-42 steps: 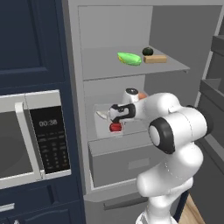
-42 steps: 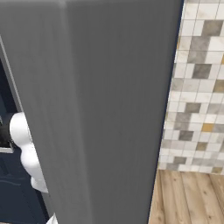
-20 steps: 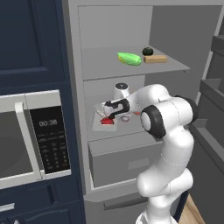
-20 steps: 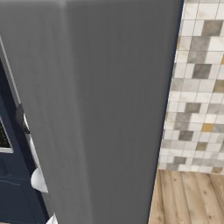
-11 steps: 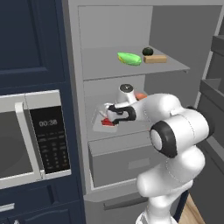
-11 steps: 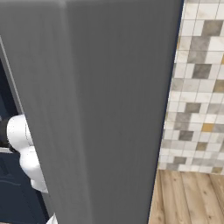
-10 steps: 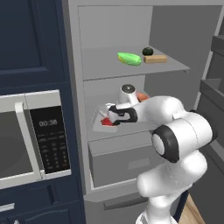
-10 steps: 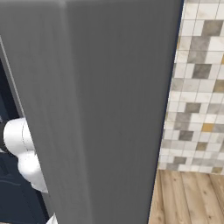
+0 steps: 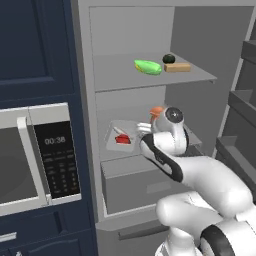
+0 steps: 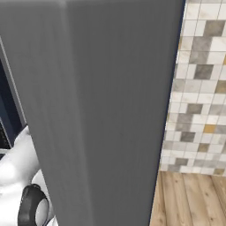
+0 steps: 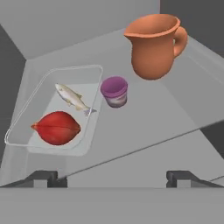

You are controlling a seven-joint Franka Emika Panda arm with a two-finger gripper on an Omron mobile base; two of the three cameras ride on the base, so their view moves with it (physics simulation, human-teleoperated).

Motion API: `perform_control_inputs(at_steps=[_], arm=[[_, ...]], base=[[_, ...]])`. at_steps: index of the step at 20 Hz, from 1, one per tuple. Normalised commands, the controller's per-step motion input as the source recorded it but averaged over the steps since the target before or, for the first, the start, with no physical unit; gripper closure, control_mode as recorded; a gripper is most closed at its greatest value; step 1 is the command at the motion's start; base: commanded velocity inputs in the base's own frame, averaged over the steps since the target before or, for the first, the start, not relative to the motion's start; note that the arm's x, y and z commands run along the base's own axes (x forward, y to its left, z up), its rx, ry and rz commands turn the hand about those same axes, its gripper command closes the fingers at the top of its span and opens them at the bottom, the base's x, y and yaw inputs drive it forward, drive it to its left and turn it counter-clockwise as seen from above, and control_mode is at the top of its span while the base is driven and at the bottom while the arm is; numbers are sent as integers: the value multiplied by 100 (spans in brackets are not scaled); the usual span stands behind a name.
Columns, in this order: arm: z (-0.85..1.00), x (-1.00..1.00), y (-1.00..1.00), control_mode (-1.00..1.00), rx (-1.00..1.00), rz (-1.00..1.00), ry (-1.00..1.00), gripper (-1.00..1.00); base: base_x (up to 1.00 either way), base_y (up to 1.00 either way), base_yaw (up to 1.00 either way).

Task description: Place the tupperware on the second highest shelf of the fridge. Make space for the tupperware among the existing items by rearranging them on the shelves if needed. Close the fridge door when finished.

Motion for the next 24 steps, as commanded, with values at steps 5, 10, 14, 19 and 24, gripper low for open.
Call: perform_control_inputs(at_steps=[5,10,14,19,24], arm=[[92,-100,-18,-100,-1,14,-13,-100],[71,-100,-3,-100,-5,12,-2,-100],[62,-97,-4,-100,-9,2,1,-100],[19,-81,-17,-100,-8,0,2,-100],[-1,-52,-19,-100,-1,0,0,-100]], base=[[0,0,0],[0,0,0],[0,0,0],[0,0,0],[0,0,0]])
